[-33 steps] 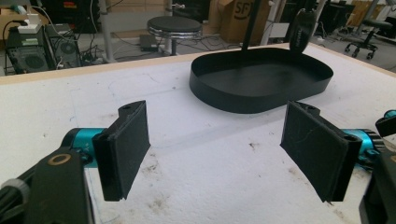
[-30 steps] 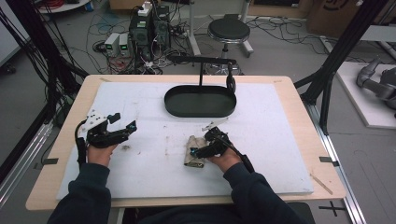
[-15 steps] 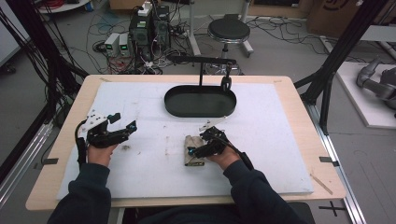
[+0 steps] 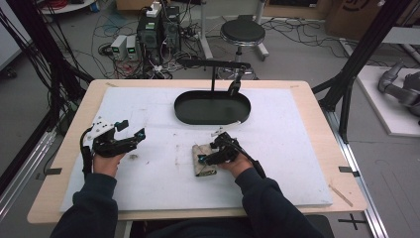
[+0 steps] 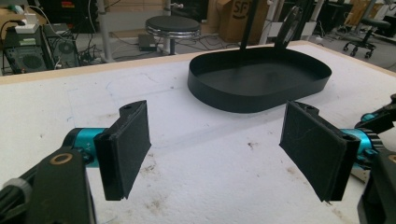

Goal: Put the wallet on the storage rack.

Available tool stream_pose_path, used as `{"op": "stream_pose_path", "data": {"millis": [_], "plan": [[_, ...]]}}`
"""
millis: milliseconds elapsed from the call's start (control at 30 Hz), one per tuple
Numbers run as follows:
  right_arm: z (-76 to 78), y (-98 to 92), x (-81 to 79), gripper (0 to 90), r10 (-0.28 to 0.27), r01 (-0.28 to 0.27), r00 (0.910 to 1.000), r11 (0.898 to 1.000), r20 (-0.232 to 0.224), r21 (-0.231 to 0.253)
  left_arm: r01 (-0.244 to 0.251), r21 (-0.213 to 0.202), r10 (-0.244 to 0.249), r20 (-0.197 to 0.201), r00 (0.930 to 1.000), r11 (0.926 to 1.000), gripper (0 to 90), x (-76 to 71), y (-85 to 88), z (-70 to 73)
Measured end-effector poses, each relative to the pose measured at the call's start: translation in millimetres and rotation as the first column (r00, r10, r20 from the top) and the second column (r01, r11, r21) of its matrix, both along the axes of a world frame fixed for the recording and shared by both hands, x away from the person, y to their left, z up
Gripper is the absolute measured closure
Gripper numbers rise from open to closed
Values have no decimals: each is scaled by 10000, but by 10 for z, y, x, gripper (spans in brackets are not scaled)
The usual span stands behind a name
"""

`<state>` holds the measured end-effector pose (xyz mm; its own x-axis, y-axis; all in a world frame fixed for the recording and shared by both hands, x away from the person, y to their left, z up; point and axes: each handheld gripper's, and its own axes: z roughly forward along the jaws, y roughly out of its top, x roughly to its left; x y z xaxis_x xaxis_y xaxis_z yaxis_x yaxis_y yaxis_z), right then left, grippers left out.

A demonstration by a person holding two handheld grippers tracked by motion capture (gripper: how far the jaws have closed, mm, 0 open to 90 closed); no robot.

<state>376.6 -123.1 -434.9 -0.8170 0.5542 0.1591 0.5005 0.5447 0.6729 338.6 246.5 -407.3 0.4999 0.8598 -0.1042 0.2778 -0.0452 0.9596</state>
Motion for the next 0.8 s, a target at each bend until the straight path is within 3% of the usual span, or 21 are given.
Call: {"op": "stream_pose_path", "data": {"millis": [67,167,233,300,367,433,467,567,600,733,800], "plan": [[22,22,-3,253,466,-449,9966,9987,686,-251,-11,-6,11,21,10000,10000,240,-1,1,1],[60,66,-78,206,-207,288,9880,9983,1533,-509,-26,-1,26,6,10000,10000,240,-3,6,2],[81,101,-147,200,-953,999,9876,9945,1249,-313,-30,-10,30,-34,10000,10000,240,0,7,0],[80,170,-239,198,-1247,1301,9846,9908,1222,-369,-26,-11,26,-16,10000,10000,240,3,4,-2],[47,268,-333,178,-1200,1302,9835,9891,1356,-691,-23,-18,23,-25,10000,10000,241,0,5,0],[22,336,-390,167,-1175,1426,9750,9817,1884,-1261,-29,-21,29,3,10000,10000,242,-1,12,2],[24,340,-392,167,-1184,1446,9744,9810,1910,-1296,-53,-66,53,8,10000,10000,241,-3,12,3],[51,303,-383,168,-918,1210,9789,9804,1825,-1557,-43,-41,43,-4,10000,10000,242,-5,18,4],[60,279,-380,168,-682,1041,9777,9787,1985,-1767,-50,-48,50,0,10000,10000,242,-3,17,3],[135,167,-367,174,346,347,9684,9620,2470,-2710,-11,-11,11,-8,10000,10000,242,-3,13,4],[168,105,-344,174,445,297,9682,9566,2461,-2898,-23,-10,23,-8,10000,10000,241,-4,11,4]]}}
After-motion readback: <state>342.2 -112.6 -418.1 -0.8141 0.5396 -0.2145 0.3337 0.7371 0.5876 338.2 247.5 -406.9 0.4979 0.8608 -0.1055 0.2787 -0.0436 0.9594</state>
